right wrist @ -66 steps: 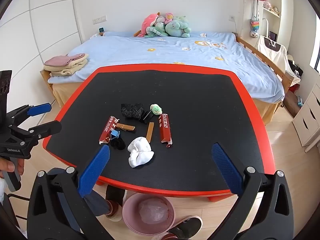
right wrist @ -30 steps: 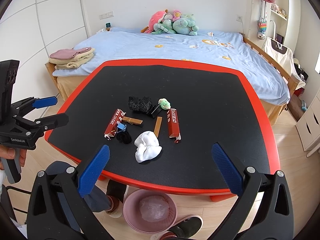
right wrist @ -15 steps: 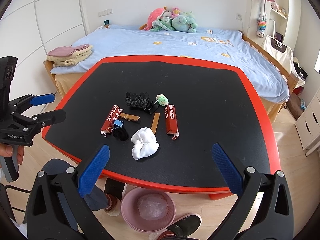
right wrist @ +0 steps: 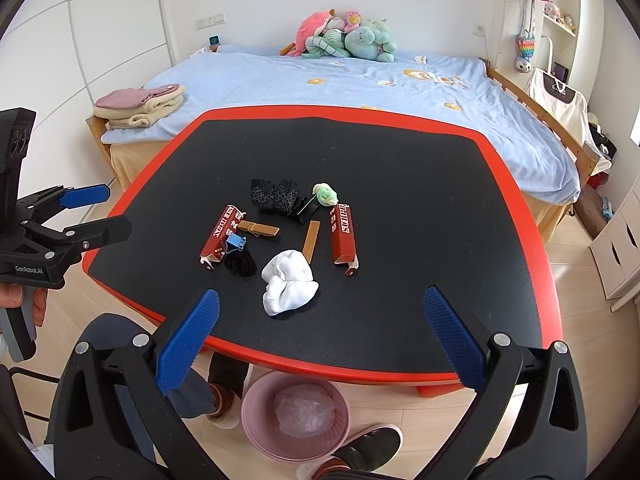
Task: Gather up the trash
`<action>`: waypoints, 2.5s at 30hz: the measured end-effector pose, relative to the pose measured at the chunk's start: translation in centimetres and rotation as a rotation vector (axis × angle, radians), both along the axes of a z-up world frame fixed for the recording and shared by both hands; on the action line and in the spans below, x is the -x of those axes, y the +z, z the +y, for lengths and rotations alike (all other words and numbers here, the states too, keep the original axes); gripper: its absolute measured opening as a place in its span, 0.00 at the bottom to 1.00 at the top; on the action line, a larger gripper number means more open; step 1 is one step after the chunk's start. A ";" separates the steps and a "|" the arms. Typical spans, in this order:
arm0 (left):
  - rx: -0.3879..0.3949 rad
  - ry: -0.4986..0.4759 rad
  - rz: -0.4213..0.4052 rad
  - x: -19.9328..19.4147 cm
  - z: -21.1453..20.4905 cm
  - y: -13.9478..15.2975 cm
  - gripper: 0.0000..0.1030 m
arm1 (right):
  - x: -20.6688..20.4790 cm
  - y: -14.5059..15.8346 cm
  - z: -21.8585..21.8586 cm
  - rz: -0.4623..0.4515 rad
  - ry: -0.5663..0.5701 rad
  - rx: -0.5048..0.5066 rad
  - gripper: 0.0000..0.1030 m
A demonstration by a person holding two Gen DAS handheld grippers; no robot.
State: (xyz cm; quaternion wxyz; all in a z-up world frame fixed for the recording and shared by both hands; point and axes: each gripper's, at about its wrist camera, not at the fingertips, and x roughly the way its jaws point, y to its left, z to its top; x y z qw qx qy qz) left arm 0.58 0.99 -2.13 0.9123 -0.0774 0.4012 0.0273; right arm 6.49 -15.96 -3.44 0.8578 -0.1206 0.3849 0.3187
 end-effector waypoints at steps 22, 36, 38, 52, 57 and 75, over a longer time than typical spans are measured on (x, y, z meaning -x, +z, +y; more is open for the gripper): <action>0.066 0.055 0.154 -5.4 2.1 -4.4 0.94 | -5.8 -2.4 1.3 0.062 -0.007 0.035 0.97; 0.091 0.113 0.301 -10.1 3.4 -9.2 0.94 | -12.2 -6.4 4.2 0.138 0.004 0.090 0.97; 0.082 0.118 0.306 -10.2 3.3 -9.6 0.90 | -12.9 -7.0 4.4 0.148 0.007 0.087 0.97; 0.029 0.106 0.307 -9.6 3.2 -9.6 0.40 | -13.7 -10.0 6.6 0.191 0.041 0.124 0.51; 0.060 0.091 0.298 -9.6 3.6 -9.6 0.19 | -13.6 -9.9 7.0 0.187 0.052 0.126 0.19; 0.038 -0.002 0.162 -5.4 2.5 -5.4 0.14 | -9.7 -4.6 3.4 0.132 0.027 0.021 0.14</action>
